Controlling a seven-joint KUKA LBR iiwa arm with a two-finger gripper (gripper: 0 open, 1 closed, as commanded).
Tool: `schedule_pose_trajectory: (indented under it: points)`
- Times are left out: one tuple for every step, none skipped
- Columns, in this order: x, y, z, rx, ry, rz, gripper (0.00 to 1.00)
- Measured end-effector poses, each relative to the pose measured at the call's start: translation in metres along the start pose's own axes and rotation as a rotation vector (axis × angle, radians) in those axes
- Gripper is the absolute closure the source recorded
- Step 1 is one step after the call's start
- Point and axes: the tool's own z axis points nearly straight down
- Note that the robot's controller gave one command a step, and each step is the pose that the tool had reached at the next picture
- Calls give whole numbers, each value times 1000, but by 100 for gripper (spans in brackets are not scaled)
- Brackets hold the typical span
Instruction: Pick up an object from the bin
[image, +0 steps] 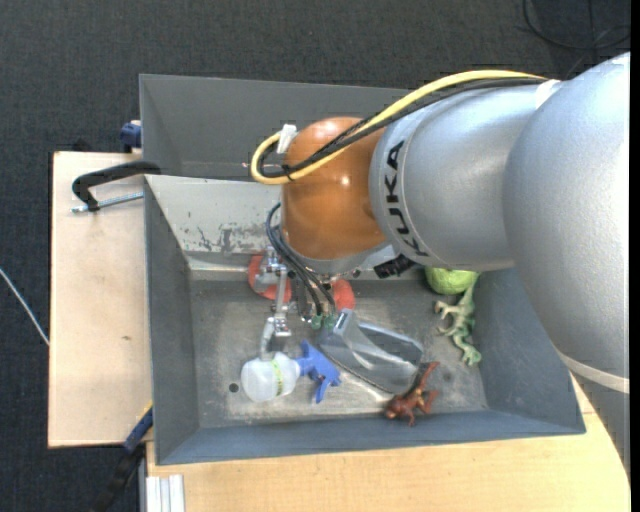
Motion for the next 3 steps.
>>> schedule_pose_trajectory:
  points:
    - [16, -18, 4, -3, -6, -74, 0]
    - [36, -44, 26, 6, 2, -175, 0]
    - [48, -58, 30, -1, 1, -467, 0]
